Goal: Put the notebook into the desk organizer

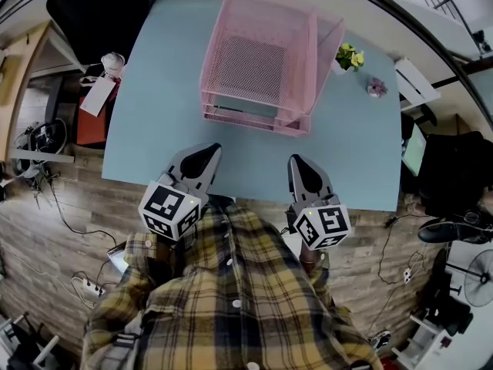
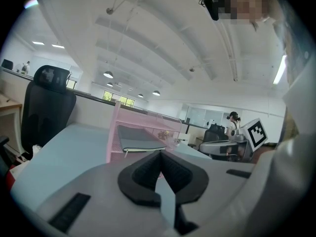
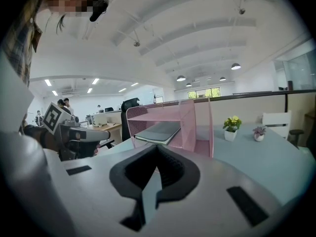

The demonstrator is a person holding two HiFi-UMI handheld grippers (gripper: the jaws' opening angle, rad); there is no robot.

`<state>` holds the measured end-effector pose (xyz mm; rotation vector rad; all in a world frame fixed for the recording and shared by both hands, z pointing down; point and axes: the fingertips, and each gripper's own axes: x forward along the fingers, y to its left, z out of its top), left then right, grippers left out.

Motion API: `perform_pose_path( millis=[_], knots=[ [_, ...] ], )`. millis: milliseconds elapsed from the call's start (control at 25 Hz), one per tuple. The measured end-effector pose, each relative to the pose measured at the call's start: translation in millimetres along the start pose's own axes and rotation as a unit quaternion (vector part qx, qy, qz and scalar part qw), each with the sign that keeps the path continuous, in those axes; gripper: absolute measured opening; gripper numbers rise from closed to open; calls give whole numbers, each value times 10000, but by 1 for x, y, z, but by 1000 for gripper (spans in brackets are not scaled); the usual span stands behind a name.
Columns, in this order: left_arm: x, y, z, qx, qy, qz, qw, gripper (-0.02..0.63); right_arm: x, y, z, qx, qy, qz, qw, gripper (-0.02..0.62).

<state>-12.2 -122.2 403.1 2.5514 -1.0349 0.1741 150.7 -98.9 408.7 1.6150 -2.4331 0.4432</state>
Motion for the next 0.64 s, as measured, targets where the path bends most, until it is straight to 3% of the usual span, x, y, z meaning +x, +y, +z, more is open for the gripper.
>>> perform_pose_path(
  millis=[640],
  knots=[
    [3, 6, 2, -5, -2, 60, 10000, -9, 6, -5, 1, 52, 8, -23, 10000, 2]
  ],
)
